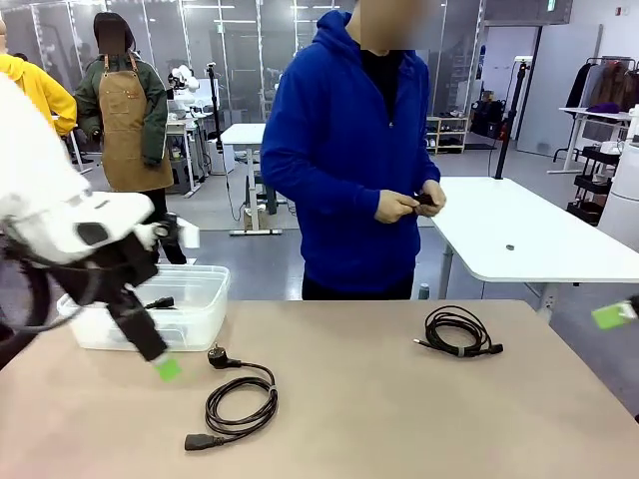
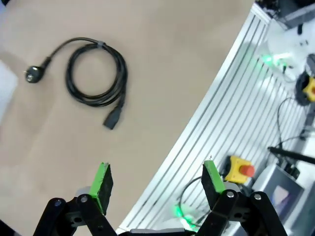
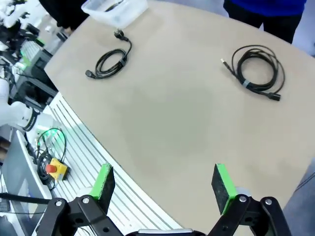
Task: Organize and store the cables.
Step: Place the Power Cable into the Organizing box.
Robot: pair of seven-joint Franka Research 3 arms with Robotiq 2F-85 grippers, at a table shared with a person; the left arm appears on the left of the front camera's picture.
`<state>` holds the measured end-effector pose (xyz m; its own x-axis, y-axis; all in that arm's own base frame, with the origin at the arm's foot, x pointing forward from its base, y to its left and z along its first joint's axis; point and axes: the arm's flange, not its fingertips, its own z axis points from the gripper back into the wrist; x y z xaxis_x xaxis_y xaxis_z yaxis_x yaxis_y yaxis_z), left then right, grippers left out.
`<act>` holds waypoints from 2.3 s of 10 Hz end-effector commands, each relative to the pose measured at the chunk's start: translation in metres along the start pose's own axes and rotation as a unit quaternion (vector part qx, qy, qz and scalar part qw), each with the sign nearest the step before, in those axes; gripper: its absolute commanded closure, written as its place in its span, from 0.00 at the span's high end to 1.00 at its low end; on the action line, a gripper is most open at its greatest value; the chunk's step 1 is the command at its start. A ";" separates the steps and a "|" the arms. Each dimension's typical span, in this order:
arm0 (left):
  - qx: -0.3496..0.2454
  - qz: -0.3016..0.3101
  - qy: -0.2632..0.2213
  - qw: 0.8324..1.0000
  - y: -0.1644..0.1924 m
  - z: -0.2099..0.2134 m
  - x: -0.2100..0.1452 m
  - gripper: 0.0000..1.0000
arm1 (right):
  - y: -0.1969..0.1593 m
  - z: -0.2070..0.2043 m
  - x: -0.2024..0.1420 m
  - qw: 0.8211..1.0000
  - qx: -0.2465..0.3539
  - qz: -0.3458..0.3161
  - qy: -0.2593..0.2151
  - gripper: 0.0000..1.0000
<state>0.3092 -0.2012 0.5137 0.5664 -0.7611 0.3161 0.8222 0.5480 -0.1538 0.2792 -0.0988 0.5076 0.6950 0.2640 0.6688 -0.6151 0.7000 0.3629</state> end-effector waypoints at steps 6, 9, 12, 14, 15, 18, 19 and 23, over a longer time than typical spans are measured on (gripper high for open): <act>-0.012 0.103 -0.010 0.995 -0.003 -0.039 0.042 0.92 | -0.022 0.032 -0.051 0.997 0.032 0.063 -0.028 1.00; -0.012 0.103 -0.010 0.995 -0.003 -0.039 0.042 0.92 | -0.022 0.032 -0.051 0.997 0.032 0.063 -0.028 1.00; -0.008 0.135 -0.020 0.991 0.005 -0.046 0.037 0.92 | -0.024 0.032 -0.051 0.998 0.029 0.051 -0.027 1.00; 0.081 0.233 -0.023 0.969 0.019 -0.066 0.048 0.92 | -0.021 0.032 -0.063 0.988 0.037 0.148 -0.024 1.00; 0.058 0.216 -0.028 0.974 0.019 -0.080 0.062 0.92 | -0.025 0.032 -0.072 0.980 0.058 0.189 -0.031 1.00; 0.066 0.257 -0.012 0.964 0.025 -0.123 0.100 0.92 | -0.031 0.033 -0.083 0.944 0.105 0.309 -0.043 1.00; 0.066 0.274 -0.002 0.960 0.026 -0.135 0.110 0.92 | -0.033 0.032 -0.083 0.937 0.105 0.329 -0.046 1.00; 0.088 0.285 0.037 0.954 0.019 -0.169 0.133 0.92 | -0.025 0.026 -0.080 0.939 0.103 0.325 -0.038 1.00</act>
<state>0.4065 -0.3374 0.3910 0.9179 -0.3518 0.1836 0.3823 0.9080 -0.1712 0.2339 -0.1550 0.4577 0.1346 0.5323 0.8358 -0.9662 0.2576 -0.0084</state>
